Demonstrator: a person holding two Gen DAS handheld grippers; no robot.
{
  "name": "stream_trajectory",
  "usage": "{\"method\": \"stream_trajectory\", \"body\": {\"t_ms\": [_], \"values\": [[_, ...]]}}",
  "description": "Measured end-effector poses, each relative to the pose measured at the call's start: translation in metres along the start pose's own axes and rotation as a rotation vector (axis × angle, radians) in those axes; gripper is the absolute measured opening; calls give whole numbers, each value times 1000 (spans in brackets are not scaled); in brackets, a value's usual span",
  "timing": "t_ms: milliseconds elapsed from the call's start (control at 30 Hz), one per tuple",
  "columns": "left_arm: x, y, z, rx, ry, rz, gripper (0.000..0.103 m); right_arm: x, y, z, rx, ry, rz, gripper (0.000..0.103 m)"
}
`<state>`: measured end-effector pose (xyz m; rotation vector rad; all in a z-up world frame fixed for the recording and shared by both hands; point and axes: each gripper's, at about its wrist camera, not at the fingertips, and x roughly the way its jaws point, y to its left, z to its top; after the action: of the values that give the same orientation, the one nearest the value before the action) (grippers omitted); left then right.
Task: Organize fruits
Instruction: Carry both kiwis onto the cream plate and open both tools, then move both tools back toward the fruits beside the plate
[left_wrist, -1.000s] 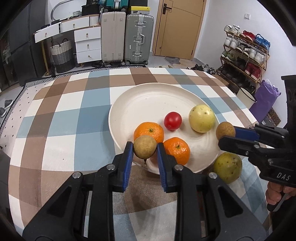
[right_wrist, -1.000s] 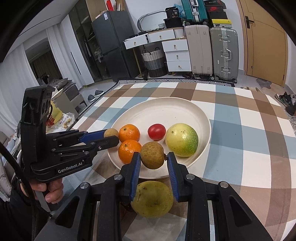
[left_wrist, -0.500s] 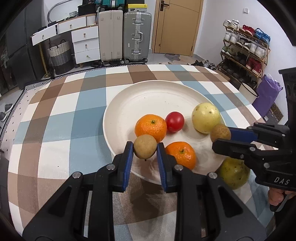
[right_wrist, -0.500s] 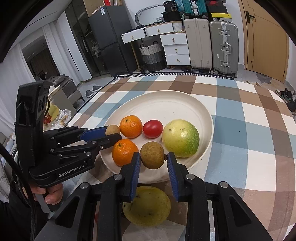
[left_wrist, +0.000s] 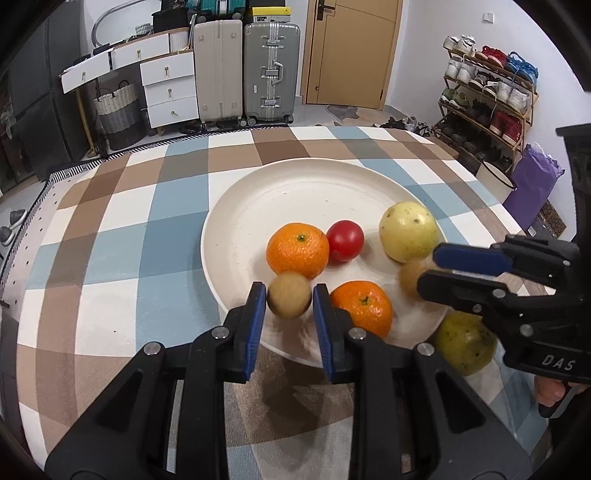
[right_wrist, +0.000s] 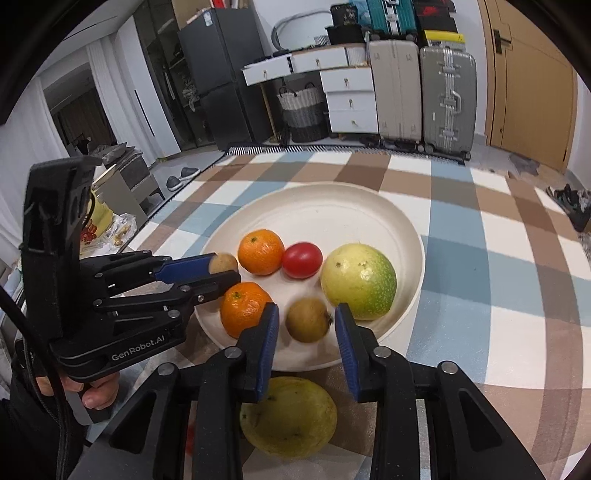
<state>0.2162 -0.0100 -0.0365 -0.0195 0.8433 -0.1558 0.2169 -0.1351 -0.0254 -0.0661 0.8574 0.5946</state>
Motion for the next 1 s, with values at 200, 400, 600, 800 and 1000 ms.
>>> {"method": "stream_trajectory", "body": {"t_ms": [200, 400, 600, 800, 1000], "values": [[-31, 2, -7, -40, -60, 25, 93, -32, 5, -6, -10, -59, -51, 71], [-78, 11, -23, -107, -99, -5, 102, -75, -2, -23, 56, -110, -72, 103], [-119, 6, -42, -92, -120, 44, 102, -110, -7, -35, 88, -150, -65, 103], [-142, 0, -58, -114, -134, 44, 102, -128, -4, -43, 107, -153, -63, 103], [-139, -12, -66, -101, -125, 34, 102, -148, 4, -53, 81, -158, -99, 103]]}}
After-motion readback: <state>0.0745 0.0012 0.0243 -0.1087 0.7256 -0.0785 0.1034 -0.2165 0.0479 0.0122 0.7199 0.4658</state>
